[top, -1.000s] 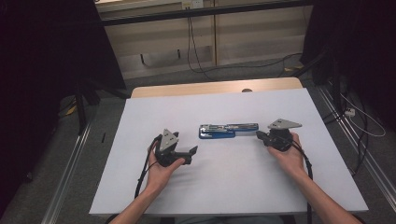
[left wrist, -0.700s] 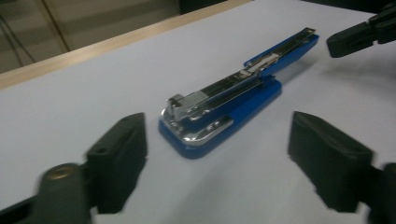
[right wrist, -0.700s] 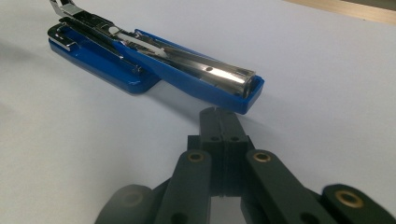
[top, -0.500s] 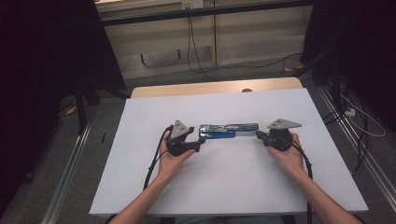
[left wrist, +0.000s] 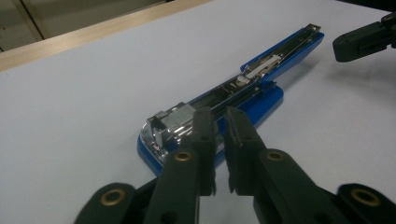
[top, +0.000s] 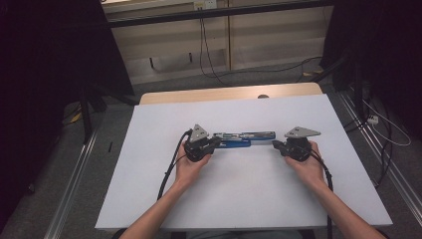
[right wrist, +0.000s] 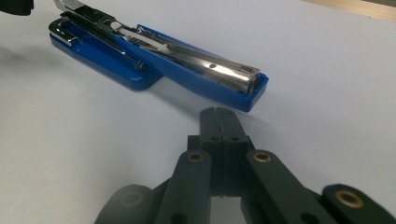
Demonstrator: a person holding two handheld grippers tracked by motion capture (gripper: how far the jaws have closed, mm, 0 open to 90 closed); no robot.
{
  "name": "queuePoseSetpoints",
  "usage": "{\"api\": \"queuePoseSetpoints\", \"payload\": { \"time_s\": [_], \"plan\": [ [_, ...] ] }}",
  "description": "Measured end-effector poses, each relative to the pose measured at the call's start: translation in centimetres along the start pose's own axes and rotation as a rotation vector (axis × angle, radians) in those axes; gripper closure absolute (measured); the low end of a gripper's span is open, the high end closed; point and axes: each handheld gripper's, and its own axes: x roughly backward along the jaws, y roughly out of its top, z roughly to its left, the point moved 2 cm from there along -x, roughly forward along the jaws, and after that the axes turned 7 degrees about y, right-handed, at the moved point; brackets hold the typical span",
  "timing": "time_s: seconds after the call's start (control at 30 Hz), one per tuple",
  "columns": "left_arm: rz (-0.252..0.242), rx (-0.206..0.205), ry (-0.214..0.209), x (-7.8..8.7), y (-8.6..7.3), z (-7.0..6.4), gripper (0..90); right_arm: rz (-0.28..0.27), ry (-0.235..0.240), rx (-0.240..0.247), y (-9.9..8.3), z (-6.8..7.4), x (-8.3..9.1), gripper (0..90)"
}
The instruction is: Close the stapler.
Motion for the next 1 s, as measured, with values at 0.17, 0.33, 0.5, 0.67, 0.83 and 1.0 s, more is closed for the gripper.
{"api": "queuePoseSetpoints", "payload": {
  "time_s": [0.17, 0.33, 0.5, 0.67, 0.83, 1.0],
  "plan": [
    [0.053, 0.021, 0.012, -0.4, -0.5, 0.4, 90.0, 0.017, -0.001, -0.005, 0.1, 0.1, -0.2, 90.0],
    [0.083, 0.018, 0.032, -1.3, -0.3, 1.0, 90.0, 0.025, -0.004, 0.001, 0.2, 0.0, -0.4, 90.0],
    [0.097, 0.001, 0.034, -1.5, -0.4, 0.8, 90.0, 0.028, 0.003, 0.007, 0.2, 0.0, -0.4, 90.0],
    [0.086, -0.003, 0.036, -1.6, -0.5, 1.2, 90.0, 0.044, 0.004, -0.004, 0.1, -0.1, -0.6, 90.0],
    [0.081, -0.019, 0.046, -1.6, -0.5, 1.1, 90.0, 0.06, 0.004, -0.008, 0.2, -0.2, -0.9, 90.0],
    [0.084, -0.004, 0.036, -1.6, -0.6, 1.1, 90.0, 0.1, 0.01, -0.003, 0.3, -0.1, -1.2, 90.0]
  ]
}}
